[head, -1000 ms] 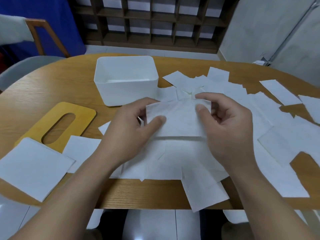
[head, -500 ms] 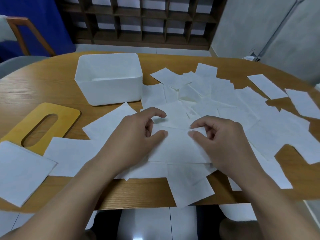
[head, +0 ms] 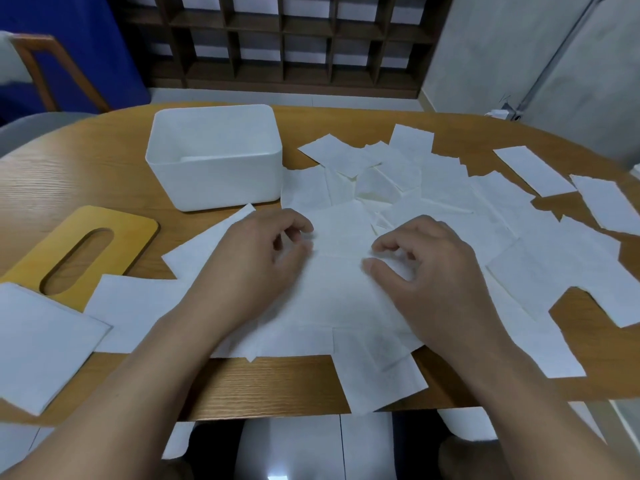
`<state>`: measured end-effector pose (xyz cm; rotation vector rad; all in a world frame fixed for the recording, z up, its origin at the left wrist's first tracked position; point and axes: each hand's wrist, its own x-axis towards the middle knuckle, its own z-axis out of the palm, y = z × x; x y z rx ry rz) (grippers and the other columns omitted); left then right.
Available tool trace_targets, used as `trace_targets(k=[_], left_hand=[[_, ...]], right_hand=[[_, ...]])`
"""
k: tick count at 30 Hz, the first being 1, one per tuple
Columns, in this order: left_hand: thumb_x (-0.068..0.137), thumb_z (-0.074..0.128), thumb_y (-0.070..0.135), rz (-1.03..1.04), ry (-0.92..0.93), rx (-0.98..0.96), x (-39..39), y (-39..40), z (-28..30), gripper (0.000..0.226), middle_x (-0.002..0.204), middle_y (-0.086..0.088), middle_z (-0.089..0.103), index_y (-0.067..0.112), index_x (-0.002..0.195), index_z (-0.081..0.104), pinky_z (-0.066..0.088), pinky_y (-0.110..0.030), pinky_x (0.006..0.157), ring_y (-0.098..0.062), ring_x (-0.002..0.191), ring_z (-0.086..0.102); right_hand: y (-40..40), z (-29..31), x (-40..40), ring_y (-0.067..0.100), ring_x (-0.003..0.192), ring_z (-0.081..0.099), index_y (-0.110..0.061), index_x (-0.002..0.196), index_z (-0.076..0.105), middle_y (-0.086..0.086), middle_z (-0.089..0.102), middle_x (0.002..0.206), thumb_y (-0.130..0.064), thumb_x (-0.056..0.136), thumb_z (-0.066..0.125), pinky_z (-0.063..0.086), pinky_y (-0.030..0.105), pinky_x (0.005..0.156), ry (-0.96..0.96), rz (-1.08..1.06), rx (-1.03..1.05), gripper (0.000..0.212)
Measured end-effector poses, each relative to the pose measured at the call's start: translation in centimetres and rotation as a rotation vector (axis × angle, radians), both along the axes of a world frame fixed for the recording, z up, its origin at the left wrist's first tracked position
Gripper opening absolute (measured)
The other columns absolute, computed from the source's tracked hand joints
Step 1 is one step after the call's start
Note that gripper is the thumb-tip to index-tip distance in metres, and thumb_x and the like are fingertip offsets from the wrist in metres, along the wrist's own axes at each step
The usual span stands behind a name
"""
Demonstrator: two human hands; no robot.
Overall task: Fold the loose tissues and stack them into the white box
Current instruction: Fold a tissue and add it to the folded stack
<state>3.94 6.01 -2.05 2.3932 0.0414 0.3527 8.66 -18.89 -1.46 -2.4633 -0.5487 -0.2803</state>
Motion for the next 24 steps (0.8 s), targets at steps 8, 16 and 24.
trace_targets(k=[8,16,24], left_hand=[[0.106,0.060,0.004,-0.008,0.018,0.191,-0.2,3.9,-0.2,0.038,0.117,0.030,0.065,0.030,0.129,0.077,0.040,-0.012,0.090,-0.015,0.114,0.056],[0.106,0.058,0.010,-0.045,0.035,0.262,-1.2,4.7,-1.1,0.047,0.143,0.025,0.063,0.038,0.143,0.067,0.033,-0.038,0.109,-0.018,0.128,0.043],[0.102,0.062,0.012,-0.017,0.024,0.251,-1.6,5.0,-1.0,0.051,0.132,0.020,0.059,0.042,0.143,0.065,0.028,-0.038,0.108,-0.014,0.129,0.038]], right_hand=[[5.8,-0.7,-1.2,0.005,0.100,0.059,-0.028,0.110,0.080,-0.016,0.068,0.104,-0.041,0.100,0.076,0.052,0.035,0.094,0.059,0.139,0.085,0.017],[9.7,-1.0,-0.9,0.013,0.107,0.060,-0.027,0.122,0.078,-0.009,0.070,0.114,-0.049,0.103,0.069,0.048,0.041,0.101,0.010,0.068,-0.085,0.031],[11.3,-1.1,-1.1,0.011,0.106,0.057,-0.031,0.118,0.076,-0.012,0.067,0.114,-0.042,0.103,0.073,0.040,0.033,0.095,0.073,0.064,-0.100,0.019]])
